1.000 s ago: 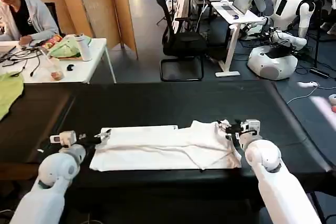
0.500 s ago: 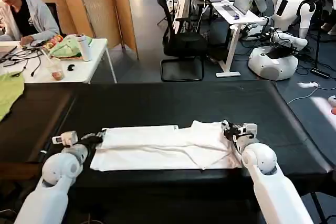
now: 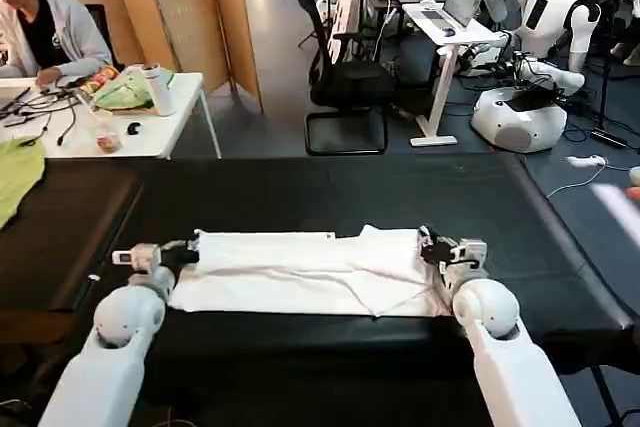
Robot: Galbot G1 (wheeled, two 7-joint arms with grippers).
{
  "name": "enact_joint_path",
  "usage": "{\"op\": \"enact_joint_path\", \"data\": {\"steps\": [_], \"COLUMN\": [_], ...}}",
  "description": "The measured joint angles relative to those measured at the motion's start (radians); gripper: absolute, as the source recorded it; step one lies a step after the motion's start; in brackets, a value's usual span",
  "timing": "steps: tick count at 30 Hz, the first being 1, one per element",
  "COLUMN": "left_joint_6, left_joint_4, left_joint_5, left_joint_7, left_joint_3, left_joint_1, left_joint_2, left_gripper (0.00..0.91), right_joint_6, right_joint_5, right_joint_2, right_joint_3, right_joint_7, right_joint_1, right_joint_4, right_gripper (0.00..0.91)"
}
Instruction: Fold and organize the clothes.
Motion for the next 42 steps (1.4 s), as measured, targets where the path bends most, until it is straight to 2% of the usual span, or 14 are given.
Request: {"op": "enact_joint_path", "data": {"steps": [7,14,31,34,39,42], "left_joint_6": [0.005,0.003,-0.035,-0.038,-0.041,-0.041], "left_joint_4": [-0.044,-0.102,-0.119,-0.130,-0.155,-0.160], "left_joint_5": [-0.010,-0.023,0.033,0.040,0.056,0.055], "left_joint_7": [-0.002,0.016,0.032,0.032,0.030,0.029], "left_joint_3": [-0.035,-0.081,-0.109,-0.114,-0.118,-0.120], "left_joint_1": [0.035,0.112,0.205,0.219,0.247,0.254], "left_joint_2": [0.025,0.002,-0.119,-0.135,-0.165,-0.174], "left_gripper": [0.878,0.878,0.878,0.761,0.683,0.478], "right_joint_6": [-0.009,-0.009,-0.004,-0.003,0.000,0.002], "right_joint_5": [0.056,0.045,0.040,0.038,0.036,0.035], "right_joint_2": [-0.062,-0.071,-0.095,-0.095,-0.093,-0.093], "right_joint_3": [0.033,0.033,0.037,0.037,0.036,0.036], "right_joint_7": [0.001,0.004,0.001,0.001,0.000,-0.002], "right_joint_1": [-0.070,-0.111,-0.130,-0.126,-0.125,-0.128], "right_joint_4": [0.133,0.220,0.267,0.267,0.268,0.270], "right_gripper": [0.878,0.878,0.878,0.878,0.878,0.878]}}
